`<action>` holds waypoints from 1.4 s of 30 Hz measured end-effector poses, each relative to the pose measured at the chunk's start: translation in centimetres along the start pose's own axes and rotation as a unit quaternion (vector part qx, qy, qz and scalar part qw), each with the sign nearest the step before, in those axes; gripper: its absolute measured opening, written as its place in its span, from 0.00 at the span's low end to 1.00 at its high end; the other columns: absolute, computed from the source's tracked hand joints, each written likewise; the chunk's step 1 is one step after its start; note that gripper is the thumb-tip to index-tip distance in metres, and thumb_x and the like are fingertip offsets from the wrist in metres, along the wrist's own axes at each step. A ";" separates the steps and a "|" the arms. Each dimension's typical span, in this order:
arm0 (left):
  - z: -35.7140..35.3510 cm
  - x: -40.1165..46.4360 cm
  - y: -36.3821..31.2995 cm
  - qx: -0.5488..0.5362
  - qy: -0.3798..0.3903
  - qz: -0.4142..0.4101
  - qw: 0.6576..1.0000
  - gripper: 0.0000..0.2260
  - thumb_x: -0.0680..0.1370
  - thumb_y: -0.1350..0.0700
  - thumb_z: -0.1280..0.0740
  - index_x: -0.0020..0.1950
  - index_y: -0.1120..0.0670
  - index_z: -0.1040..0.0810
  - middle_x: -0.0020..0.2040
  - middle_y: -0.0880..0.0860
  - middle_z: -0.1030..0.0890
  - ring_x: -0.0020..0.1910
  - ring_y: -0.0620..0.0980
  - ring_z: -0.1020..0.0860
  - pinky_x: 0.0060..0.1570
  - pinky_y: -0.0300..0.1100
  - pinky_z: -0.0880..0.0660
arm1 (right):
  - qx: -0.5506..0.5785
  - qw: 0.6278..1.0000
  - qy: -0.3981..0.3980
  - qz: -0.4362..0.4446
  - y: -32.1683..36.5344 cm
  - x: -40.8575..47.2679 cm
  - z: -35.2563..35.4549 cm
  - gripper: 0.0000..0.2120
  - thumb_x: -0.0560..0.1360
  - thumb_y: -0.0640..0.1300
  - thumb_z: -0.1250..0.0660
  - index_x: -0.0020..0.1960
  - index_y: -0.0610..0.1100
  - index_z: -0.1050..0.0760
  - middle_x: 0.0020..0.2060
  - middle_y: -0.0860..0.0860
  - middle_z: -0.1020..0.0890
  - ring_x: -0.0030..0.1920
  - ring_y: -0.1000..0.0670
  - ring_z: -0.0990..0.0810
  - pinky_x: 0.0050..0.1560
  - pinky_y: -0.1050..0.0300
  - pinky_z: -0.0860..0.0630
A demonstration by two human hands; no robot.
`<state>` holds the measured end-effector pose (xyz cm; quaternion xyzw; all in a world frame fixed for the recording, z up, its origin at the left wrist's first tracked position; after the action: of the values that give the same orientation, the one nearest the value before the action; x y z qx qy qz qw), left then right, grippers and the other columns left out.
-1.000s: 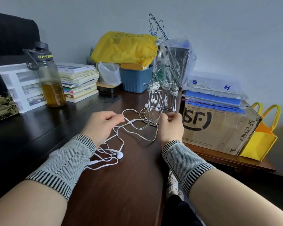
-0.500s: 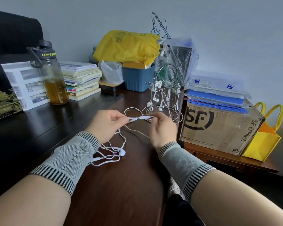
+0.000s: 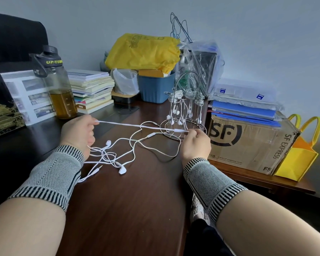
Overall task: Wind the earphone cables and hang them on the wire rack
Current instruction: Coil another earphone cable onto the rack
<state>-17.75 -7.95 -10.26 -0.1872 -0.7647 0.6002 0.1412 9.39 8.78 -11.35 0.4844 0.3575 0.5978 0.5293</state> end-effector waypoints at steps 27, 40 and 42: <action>-8.0 -5.7 -0.2 0.441 0.135 -0.302 0.834 0.11 0.78 0.43 0.35 0.39 0.46 0.21 0.33 0.47 0.20 0.37 0.49 0.21 0.39 0.44 0.25 | -0.101 0.948 0.049 0.297 4.5 -3.8 -2.4 0.18 0.75 0.51 0.54 0.42 0.43 0.29 0.36 0.44 0.21 0.41 0.38 0.22 0.42 0.50 0.29; 1.5 0.3 0.3 0.295 -0.114 -0.097 0.944 0.16 0.81 0.48 0.39 0.45 0.54 0.17 0.37 0.57 0.22 0.37 0.56 0.26 0.36 0.45 0.31 | 0.023 0.998 -0.056 0.009 -0.1 0.0 0.3 0.23 0.81 0.45 0.51 0.41 0.37 0.22 0.38 0.43 0.20 0.42 0.42 0.23 0.45 0.54 0.28; 1.2 0.0 0.2 0.300 -0.112 -0.100 0.942 0.16 0.81 0.48 0.41 0.44 0.51 0.17 0.41 0.56 0.20 0.40 0.57 0.25 0.39 0.47 0.29 | 0.030 0.998 -0.052 -0.001 -0.2 0.0 0.4 0.23 0.81 0.45 0.51 0.40 0.36 0.22 0.37 0.44 0.21 0.42 0.42 0.24 0.44 0.54 0.30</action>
<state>-18.27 -8.89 -10.74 0.0102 -0.5753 0.8014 0.1634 9.82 8.79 -11.39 0.5303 0.3481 0.5600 0.5330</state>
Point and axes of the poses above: each hand's wrist, its own x-axis towards the middle knuckle, its own z-axis out of the back of the hand, y = z × x, the point moved 7 cm from there along x, towards the middle knuckle
